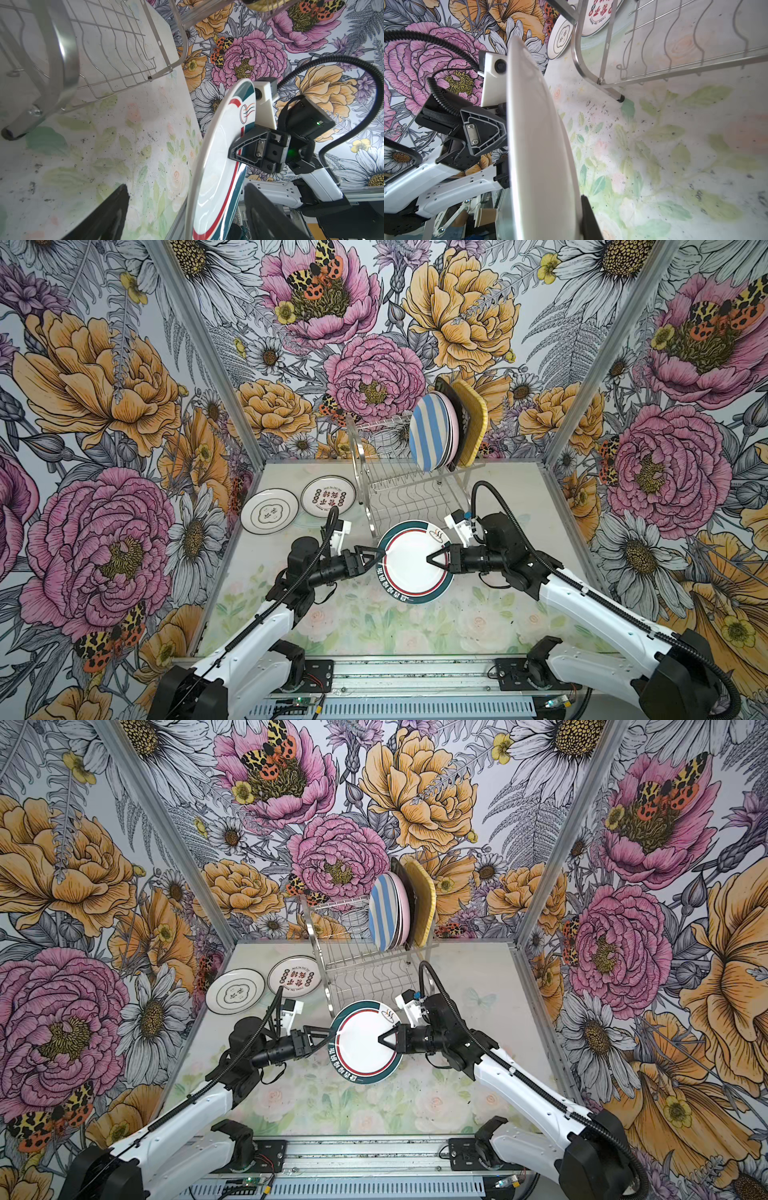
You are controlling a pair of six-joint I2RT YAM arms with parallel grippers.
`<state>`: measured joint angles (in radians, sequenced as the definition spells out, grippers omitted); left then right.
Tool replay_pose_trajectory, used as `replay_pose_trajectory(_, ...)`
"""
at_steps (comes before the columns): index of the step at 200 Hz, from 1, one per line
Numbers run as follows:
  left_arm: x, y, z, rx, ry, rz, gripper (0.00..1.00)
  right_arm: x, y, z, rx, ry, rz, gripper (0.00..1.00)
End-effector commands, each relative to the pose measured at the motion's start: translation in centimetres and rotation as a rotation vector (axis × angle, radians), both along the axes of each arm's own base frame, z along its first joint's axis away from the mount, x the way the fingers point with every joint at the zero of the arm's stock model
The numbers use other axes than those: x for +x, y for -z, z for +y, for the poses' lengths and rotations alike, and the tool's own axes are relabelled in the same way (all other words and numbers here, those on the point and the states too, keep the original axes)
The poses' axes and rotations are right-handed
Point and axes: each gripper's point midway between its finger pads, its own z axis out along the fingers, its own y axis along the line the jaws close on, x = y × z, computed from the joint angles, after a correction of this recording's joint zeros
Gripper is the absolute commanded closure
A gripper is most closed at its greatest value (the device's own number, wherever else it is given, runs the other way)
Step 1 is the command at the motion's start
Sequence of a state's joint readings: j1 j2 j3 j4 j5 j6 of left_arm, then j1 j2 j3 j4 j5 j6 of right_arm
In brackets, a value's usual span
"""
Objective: Load plates into a dish rack
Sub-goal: Place the plate on the dish rack.
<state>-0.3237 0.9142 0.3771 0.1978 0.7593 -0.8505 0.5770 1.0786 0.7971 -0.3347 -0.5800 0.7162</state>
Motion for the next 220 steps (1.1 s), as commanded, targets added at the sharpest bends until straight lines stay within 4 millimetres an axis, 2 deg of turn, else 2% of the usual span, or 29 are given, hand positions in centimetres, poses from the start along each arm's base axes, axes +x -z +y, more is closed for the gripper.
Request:
replay_pose_trajectory(1,0.8,0.7,1.8,0.088,-0.082,0.014,0.10,1.4,-4.1,-1.7,-0.065,0.096,-0.146,1.00)
replay_pose_trajectory(16,1.2,1.5,2.9,0.134,-0.134,0.033,0.09,1.5,-5.6,-2.8,-0.115,0.139,-0.187,1.00)
replay_pose_trajectory(34,1.5,2.2,3.8,0.172,-0.180,0.048,0.08,1.8,-8.3,-3.9,-0.165,0.194,-0.255,1.00)
replay_pose_trajectory(72,2.1,1.7,5.0,0.224,-0.244,0.021,0.07,1.8,-14.4,-5.5,-0.204,0.271,-0.379,1.00)
replay_pose_trajectory(109,2.5,1.4,5.3,0.248,-0.259,0.013,0.06,3.2,-20.0,-6.1,-0.247,0.348,-0.501,1.00)
replay_pose_trajectory(166,3.1,1.6,5.5,0.258,-0.269,0.014,0.04,8.5,-28.5,-4.2,-0.315,0.471,-0.718,1.00)
replay_pose_trajectory(187,3.1,1.5,5.5,0.263,-0.271,0.012,0.04,10.6,-30.1,-3.7,-0.361,0.530,-0.767,1.00)
replay_pose_trajectory(220,3.1,1.6,5.7,0.273,-0.272,0.012,0.04,13.3,-31.5,-2.4,-0.431,0.590,-0.832,1.00)
